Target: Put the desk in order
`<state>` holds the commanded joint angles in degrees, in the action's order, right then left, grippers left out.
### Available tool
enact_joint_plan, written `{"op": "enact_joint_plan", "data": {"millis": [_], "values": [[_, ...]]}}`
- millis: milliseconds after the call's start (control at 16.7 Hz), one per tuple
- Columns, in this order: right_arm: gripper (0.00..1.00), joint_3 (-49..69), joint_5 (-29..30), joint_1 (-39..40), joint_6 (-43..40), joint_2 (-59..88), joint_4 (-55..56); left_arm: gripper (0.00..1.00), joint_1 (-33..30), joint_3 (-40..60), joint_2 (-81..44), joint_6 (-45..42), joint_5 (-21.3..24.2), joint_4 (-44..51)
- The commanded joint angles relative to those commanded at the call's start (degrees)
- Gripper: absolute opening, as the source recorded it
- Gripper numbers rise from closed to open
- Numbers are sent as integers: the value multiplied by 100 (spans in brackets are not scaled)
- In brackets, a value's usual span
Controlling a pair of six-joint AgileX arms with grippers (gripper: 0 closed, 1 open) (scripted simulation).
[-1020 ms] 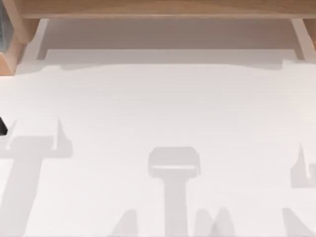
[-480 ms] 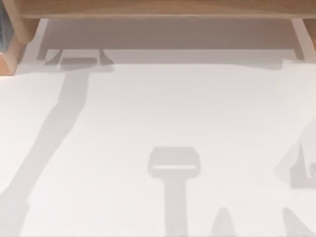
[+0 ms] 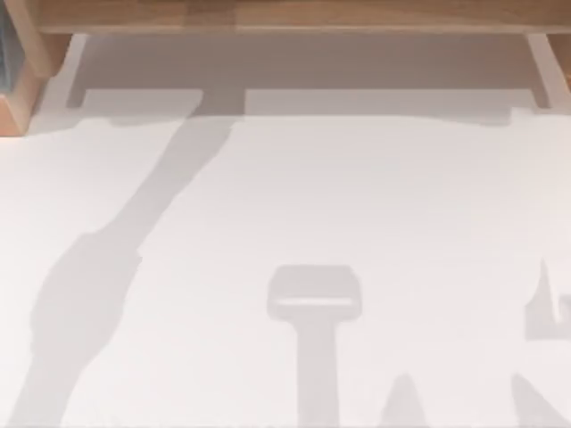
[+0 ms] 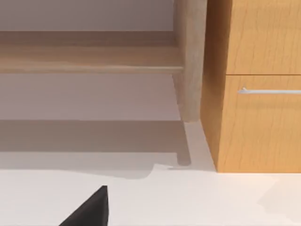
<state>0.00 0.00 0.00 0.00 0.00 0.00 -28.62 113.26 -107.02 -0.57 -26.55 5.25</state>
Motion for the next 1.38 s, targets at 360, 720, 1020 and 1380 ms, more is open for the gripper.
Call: {"op": "enact_joint_plan", "data": {"millis": [360, 720, 1020, 1380], "values": [[100, 0, 0, 0, 0, 0, 0, 100, -189, 695, -645, 0, -168, 30], [100, 0, 0, 0, 0, 0, 0, 100, -149, 869, -765, 3, -128, 87], [100, 0, 0, 0, 0, 0, 0, 100, -75, 1472, -1160, 7, -46, 296], [100, 0, 0, 0, 0, 0, 0, 85, -70, 1502, -1180, 7, -42, 307]]}}
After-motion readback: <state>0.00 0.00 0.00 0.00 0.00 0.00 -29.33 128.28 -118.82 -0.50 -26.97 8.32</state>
